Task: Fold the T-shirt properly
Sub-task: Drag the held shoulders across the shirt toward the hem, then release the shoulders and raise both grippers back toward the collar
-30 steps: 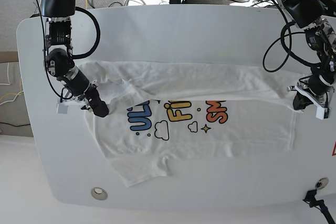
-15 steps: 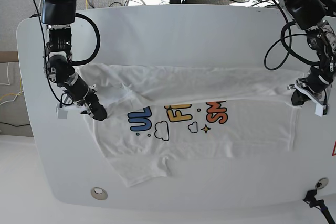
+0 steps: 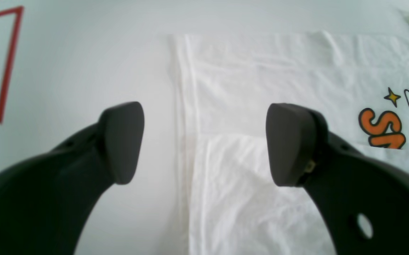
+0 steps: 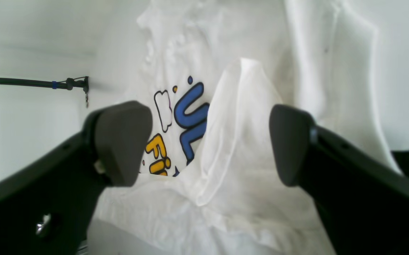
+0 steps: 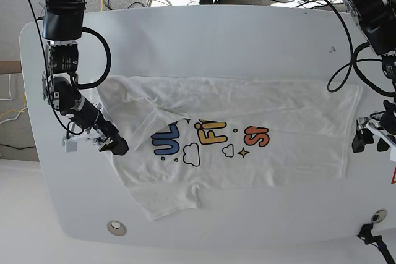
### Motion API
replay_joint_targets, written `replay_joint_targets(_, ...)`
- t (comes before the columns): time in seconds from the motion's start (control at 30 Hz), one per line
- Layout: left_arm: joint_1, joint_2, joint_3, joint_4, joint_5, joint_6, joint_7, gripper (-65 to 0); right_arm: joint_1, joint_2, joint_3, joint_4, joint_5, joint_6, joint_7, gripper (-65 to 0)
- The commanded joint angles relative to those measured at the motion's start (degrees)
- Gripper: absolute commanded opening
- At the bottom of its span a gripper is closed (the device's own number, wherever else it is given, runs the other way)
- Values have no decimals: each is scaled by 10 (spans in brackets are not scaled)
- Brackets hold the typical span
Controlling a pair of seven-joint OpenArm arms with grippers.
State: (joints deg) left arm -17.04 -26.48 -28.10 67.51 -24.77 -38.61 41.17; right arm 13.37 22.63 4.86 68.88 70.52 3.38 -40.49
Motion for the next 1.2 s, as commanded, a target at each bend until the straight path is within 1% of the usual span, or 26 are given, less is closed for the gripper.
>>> replay_joint_targets(0.0,-8,-15,3,38,-14,-5,-24,-141,10,19,5,45,6,8,-8,-137)
replay_joint_targets(0.03,13,-20,3,60,-14,-5,-24,-141,-4,26,5,62,6,8,-15,-140)
replay_joint_targets(0.07,35,-21,3,93,-14,-5,-28,-141,-19,42,5,87,5,8,-17,-140)
replay_joint_targets(0.1,56,-20,3,122,-14,-5,-37,-141,-33,55,5,112,-5,8,-17,-140)
replay_joint_targets(0.13,76,-19,2,146,-14,-5,-46,-141,-44,62,5,137,-22,8,-19,-140)
replay_joint_targets(0.17,105,-19,2,169,-14,-5,-57,-141,-60,68,5,168,-51,8,-19,-140)
replay_joint_targets(0.23,146,-19,4,198,-14,-5,-82,-141,-86,74,5,220,-132,8,-19,-140)
replay_joint_targets(0.33,206,-17,4,228,-13,-5,-116,-141,-136,71,8,275,-251,9,-19,-140)
replay_joint_targets(0.4,233,-16,4,238,-13,-5,-151,-141,-162,68,9,302,-323,10,-17,-140)
replay_joint_targets(0.47,262,-16,4,237,-13,-2,-191,-141,-186,52,12,310,-381,12,-10,-147)
replay_joint_targets(0.5,272,-16,4,237,-13,-2,-204,-141,-194,49,15,311,-397,19,-1,-155)
replay_joint_targets(0.53,282,-16,4,237,-13,-2,-221,-143,-204,47,27,309,-412,36,11,-163)
replay_joint_targets(0.63,310,-15,4,236,-13,-1,-258,-143,-224,16,79,284,-452,96,33,-191)
replay_joint_targets(0.7,315,-15,4,235,-13,-1,-264,-143,-225,-6,107,265,-481,138,33,-196)
replay_joint_targets(0.77,322,-15,4,235,-13,-1,-264,-143,-224,-31,125,258,-518,170,42,-196)
replay_joint_targets(0.83,330,-15,4,236,-13,-1,-264,-143,-222,-54,139,245,-554,186,49,-194)
replay_joint_targets(0.93,331,-15,4,235,-13,-1,-264,-143,-208,-76,146,222,-582,214,49,-194)
replay_joint_targets(1.07,332,-4,2,235,-11,-1,-264,-143,-203,-83,147,189,-583,218,71,-195)
replay_joint_targets(1.1,332,-4,3,236,-3,-1,-264,-143,-203,-83,147,185,-583,216,79,-196)
replay_joint_targets(1.17,332,9,3,236,28,-1,-264,-143,-203,-83,147,172,-583,217,85,-200)
